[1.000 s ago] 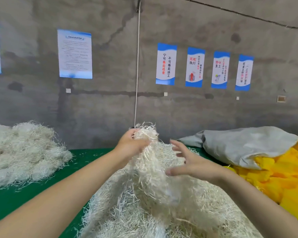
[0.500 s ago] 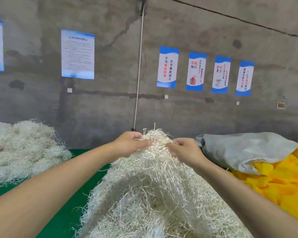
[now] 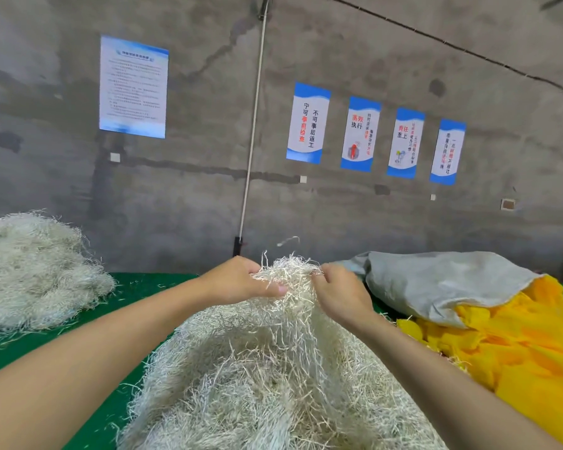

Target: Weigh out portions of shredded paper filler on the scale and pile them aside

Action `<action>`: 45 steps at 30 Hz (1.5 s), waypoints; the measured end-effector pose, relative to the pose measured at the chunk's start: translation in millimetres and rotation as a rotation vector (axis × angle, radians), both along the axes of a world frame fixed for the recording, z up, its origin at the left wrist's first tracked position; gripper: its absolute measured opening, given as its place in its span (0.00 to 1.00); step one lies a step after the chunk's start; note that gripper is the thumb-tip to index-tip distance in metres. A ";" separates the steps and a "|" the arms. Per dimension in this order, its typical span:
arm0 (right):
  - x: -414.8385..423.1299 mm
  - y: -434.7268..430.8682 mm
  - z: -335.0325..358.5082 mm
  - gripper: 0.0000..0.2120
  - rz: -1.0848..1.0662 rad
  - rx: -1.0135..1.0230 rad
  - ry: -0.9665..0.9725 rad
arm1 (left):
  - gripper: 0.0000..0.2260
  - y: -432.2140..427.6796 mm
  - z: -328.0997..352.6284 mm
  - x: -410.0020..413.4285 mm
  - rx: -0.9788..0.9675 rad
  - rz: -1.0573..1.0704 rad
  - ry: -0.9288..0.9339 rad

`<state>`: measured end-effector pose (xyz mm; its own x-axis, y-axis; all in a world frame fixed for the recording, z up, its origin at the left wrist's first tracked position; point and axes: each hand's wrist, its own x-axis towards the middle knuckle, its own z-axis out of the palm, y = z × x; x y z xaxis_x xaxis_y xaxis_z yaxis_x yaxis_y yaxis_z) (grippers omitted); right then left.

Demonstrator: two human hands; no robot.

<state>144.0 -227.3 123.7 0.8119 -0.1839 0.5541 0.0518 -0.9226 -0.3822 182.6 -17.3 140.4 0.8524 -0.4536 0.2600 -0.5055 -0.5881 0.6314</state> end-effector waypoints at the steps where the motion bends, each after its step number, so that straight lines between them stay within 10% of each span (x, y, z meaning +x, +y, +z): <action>1: 1.0 -0.1 -1.1 0.14 -0.019 -0.012 0.022 | 0.29 -0.9 0.6 -0.6 0.010 -0.009 0.011; 6: 2.0 -16.4 -7.2 0.12 0.009 0.225 0.152 | 0.09 3.0 -8.6 2.1 -0.119 0.067 -0.068; 11: -5.1 -14.1 -3.5 0.06 0.320 0.924 0.304 | 0.34 -12.1 -15.3 -15.1 -0.119 0.353 -0.024; 18: -22.4 8.1 3.4 0.08 0.431 0.817 0.240 | 0.53 -49.3 -23.8 -44.3 -0.359 0.079 0.295; 23: -30.4 7.2 4.8 0.11 0.361 0.646 0.197 | 0.02 -39.6 -23.6 -32.1 -0.360 0.169 -0.003; 32: -32.0 10.1 0.4 0.09 0.247 0.517 0.179 | 0.13 -4.9 -39.8 -10.2 -0.216 0.381 -0.364; 45: -22.7 -5.0 -16.2 0.26 0.182 0.750 0.160 | 0.11 -2.3 -43.1 -13.6 -0.087 0.418 -0.248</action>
